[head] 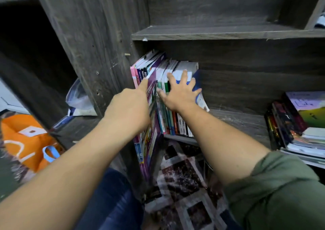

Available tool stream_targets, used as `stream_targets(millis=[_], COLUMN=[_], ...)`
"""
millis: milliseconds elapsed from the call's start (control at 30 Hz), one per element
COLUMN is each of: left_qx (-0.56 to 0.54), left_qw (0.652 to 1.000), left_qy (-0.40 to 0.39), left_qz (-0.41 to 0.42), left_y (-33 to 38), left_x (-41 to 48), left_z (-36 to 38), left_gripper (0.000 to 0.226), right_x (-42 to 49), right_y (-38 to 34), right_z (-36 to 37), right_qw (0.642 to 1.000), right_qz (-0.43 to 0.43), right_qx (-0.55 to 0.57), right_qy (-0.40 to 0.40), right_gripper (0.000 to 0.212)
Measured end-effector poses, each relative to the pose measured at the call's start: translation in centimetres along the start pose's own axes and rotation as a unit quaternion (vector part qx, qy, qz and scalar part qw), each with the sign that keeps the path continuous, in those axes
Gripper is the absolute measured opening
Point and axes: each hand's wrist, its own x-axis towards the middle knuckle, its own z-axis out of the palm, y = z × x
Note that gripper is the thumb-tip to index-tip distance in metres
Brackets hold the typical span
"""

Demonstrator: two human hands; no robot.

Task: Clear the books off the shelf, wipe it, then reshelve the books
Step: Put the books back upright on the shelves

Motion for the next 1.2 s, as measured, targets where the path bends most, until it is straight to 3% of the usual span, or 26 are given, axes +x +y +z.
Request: stream_targets(millis=[100, 200, 467, 900, 1200], left_qx=[0.016, 0.007, 0.006, 0.009, 0.021], left_qw=[1.0, 1.0, 1.0, 1.0, 0.999], left_qy=[-0.011, -0.003, -0.018, -0.02, -0.039], left_qz=[-0.008, -0.019, -0.014, -0.002, 0.005], left_y=[-0.5, -1.4, -2.0, -0.3, 2.8], left_x=[0.5, 1.0, 0.9, 0.9, 2.0], left_z=[1.4, 1.8, 2.0, 0.0, 0.1], left_gripper=[0.086, 0.084, 0.087, 0.086, 0.092], right_x=[0.8, 1.7, 2.3, 2.1, 1.6], right_y=[-1.2, -1.9, -1.0, -0.7, 1.2], right_z=[0.2, 0.3, 1.5, 1.1, 0.0], right_qw=[0.998, 0.996, 0.989, 0.984, 0.985], right_qz=[0.054, 0.029, -0.025, 0.046, 0.037], right_qx=[0.003, -0.027, -0.056, -0.055, -0.053], right_qy=[0.018, 0.079, 0.134, 0.163, 0.16], right_gripper=[0.101, 0.107, 0.085, 0.075, 0.07])
